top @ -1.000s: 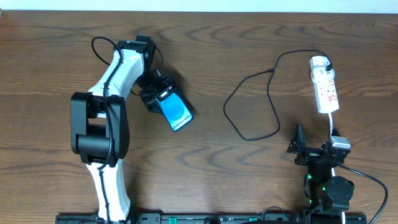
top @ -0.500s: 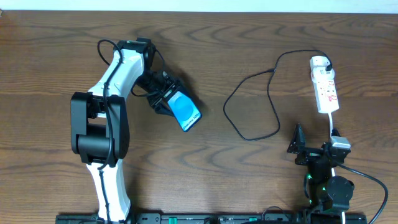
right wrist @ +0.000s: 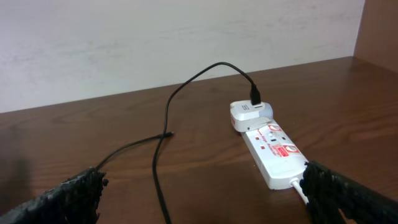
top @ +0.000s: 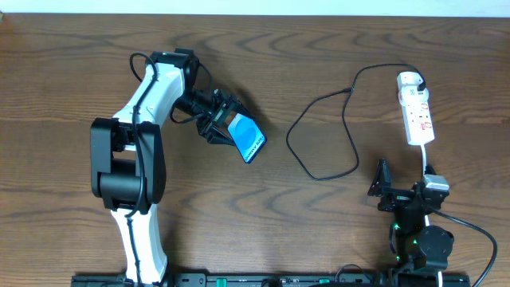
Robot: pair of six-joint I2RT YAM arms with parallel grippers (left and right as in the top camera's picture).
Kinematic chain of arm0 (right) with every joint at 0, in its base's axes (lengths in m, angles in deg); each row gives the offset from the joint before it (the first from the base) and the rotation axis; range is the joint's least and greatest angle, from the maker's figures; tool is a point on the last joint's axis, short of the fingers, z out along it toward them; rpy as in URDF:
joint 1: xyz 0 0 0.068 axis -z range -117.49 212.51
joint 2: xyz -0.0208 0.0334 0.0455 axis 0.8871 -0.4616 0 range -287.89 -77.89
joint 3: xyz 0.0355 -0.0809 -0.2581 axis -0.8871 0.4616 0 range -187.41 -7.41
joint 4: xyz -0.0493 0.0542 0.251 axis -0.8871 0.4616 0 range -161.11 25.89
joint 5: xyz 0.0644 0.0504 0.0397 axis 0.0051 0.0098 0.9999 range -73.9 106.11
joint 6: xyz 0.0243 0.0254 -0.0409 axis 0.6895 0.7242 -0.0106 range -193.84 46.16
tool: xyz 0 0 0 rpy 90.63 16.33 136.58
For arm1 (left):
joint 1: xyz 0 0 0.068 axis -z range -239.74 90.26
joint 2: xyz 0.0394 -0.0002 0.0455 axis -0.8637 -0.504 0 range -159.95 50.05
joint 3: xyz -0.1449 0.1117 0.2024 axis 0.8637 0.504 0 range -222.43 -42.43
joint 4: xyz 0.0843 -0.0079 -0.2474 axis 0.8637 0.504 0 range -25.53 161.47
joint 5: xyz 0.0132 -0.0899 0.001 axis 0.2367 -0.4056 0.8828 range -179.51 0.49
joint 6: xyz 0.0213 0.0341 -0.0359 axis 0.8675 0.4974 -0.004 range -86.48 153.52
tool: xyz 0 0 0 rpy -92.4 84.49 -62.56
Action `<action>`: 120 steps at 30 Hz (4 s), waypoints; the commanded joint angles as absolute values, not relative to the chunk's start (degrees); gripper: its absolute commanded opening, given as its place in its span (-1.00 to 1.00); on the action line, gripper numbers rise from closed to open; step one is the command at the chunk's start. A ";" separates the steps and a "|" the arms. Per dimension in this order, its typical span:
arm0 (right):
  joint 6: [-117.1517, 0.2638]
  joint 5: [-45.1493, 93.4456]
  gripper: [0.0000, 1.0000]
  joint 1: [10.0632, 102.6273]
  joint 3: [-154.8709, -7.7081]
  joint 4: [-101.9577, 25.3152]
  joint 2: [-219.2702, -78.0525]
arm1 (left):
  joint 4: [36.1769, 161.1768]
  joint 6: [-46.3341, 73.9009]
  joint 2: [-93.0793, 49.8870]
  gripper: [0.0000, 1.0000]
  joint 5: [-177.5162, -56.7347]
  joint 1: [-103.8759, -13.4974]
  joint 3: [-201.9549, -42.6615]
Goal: Plug charger to phone and switch on socket
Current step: 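Lift the phone with the left gripper and tilt it upright, then reach the right gripper to the phone and grasp its side edge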
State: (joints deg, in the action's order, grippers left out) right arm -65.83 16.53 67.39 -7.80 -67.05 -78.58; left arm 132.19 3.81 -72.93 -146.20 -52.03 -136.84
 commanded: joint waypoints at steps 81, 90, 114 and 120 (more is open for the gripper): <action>-19.36 26.74 0.67 24.12 -60.21 -59.18 -156.41 | 132.78 5.42 -71.11 0.17 -149.10 -52.01 -137.04; -8.63 12.07 0.46 18.15 -60.21 -61.48 -163.43 | 132.81 5.40 -71.11 0.17 -149.10 -52.01 -137.06; -8.46 15.44 -0.95 17.63 -60.21 -71.60 -169.20 | 132.76 5.42 -71.11 0.18 -149.06 -52.01 -137.04; -8.52 15.42 -0.98 17.87 -60.21 -71.55 -169.17 | 132.54 5.42 -71.11 0.62 -148.84 -52.03 -137.04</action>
State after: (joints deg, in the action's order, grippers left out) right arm -8.76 15.04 18.02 -59.40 -71.25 -168.93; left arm 132.35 5.05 -72.93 -146.44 -52.03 -136.84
